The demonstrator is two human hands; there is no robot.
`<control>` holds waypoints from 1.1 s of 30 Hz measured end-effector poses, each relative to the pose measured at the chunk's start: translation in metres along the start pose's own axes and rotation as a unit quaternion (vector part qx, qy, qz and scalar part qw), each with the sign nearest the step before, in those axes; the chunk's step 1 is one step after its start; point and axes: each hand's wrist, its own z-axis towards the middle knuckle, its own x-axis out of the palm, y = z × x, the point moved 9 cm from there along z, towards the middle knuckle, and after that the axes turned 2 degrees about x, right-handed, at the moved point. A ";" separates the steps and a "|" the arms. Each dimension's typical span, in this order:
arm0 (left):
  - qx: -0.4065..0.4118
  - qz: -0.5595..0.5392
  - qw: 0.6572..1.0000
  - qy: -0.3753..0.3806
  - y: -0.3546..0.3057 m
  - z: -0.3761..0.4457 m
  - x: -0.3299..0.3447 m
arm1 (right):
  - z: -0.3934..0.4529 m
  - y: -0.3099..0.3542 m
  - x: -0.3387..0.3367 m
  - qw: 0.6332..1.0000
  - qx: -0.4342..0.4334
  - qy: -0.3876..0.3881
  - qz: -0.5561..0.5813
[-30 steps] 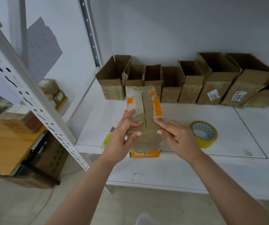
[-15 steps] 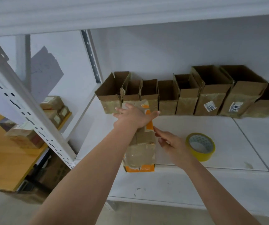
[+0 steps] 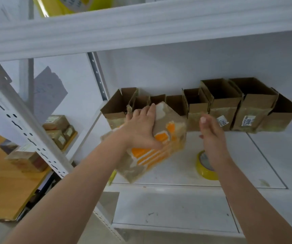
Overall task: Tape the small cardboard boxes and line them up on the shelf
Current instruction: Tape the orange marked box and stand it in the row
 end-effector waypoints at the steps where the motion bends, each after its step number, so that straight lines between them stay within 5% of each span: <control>1: 0.044 0.033 0.998 0.016 -0.006 -0.005 0.004 | 0.002 0.005 -0.002 1.000 0.003 -0.007 0.025; 4: 0.137 0.084 0.987 0.030 -0.019 -0.016 0.015 | 0.006 0.011 0.002 0.998 0.027 0.024 0.045; 9: 0.215 0.129 0.968 0.020 -0.033 -0.024 0.030 | -0.010 0.002 0.031 0.979 0.074 0.188 0.039; 12: 0.211 0.138 0.968 0.000 -0.021 -0.024 0.036 | -0.020 -0.008 0.028 0.984 0.070 0.162 0.019; 18: 0.145 0.046 0.982 -0.109 0.023 -0.024 0.043 | -0.050 -0.033 0.034 0.991 0.050 0.120 -0.001; 27: 0.016 -0.300 0.951 -0.080 0.062 -0.019 0.068 | -0.053 -0.043 0.035 0.983 0.024 0.111 -0.144; 30: -0.025 -0.356 0.931 -0.076 0.053 -0.021 0.065 | -0.025 -0.063 -0.003 0.907 0.043 0.076 -0.411; 33: 0.009 -0.270 0.961 -0.051 0.029 -0.024 0.068 | -0.024 -0.110 -0.022 0.774 0.147 0.186 -0.588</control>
